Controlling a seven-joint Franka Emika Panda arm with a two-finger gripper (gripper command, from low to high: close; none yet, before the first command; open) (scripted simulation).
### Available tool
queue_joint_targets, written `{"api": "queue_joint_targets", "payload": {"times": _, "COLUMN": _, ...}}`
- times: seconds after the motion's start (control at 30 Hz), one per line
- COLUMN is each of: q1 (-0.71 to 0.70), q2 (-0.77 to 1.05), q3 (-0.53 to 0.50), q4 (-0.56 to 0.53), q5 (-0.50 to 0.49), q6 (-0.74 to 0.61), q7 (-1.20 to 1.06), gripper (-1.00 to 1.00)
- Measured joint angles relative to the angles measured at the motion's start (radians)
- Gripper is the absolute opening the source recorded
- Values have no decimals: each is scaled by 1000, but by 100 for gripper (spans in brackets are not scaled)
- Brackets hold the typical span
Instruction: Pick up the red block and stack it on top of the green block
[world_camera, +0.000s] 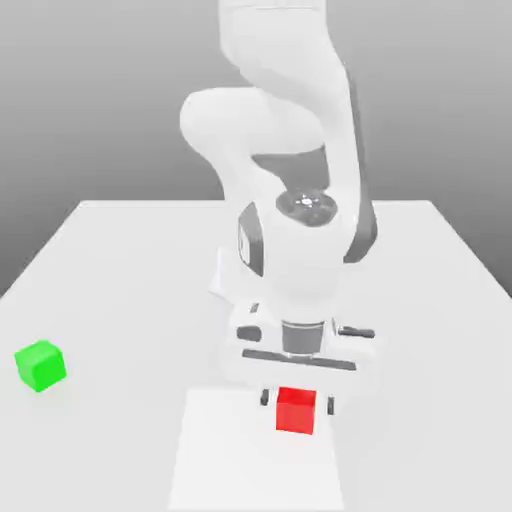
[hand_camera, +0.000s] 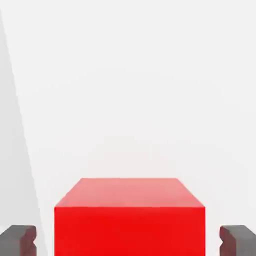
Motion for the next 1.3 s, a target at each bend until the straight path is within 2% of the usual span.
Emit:
{"api": "queue_joint_targets", "payload": {"times": 0.13, "q1": 0, "q2": 0, "q3": 0, "q4": 0, "q5": -2, "q6": 0, "q7": 2, "gripper": -100}}
{"api": "queue_joint_targets", "payload": {"times": 0.33, "q1": -42, "q2": -130, "q3": 69, "q4": -15, "q5": 106, "q6": -107, "q7": -74, "gripper": -100}}
{"api": "queue_joint_targets", "payload": {"times": 0.53, "q1": -31, "q2": -249, "q3": 63, "q4": -33, "q5": 179, "q6": -213, "q7": -114, "gripper": -100}}
{"api": "queue_joint_targets", "payload": {"times": 1.1, "q1": -735, "q2": -242, "q3": -279, "q4": 126, "q5": 166, "q6": -366, "q7": 427, "gripper": -100}}
{"api": "queue_joint_targets", "payload": {"times": 1.17, "q1": -802, "q2": -190, "q3": -260, "q4": 134, "q5": 183, "q6": -323, "q7": 434, "gripper": -100}}
{"api": "queue_joint_targets", "payload": {"times": 1.27, "q1": -789, "q2": -87, "q3": -218, "q4": 141, "q5": 219, "q6": -227, "q7": 415, "gripper": -100}}
{"api": "queue_joint_targets", "payload": {"times": 1.3, "q1": -793, "q2": -59, "q3": -211, "q4": 142, "q5": 229, "q6": -201, "q7": 407, "gripper": 100}}
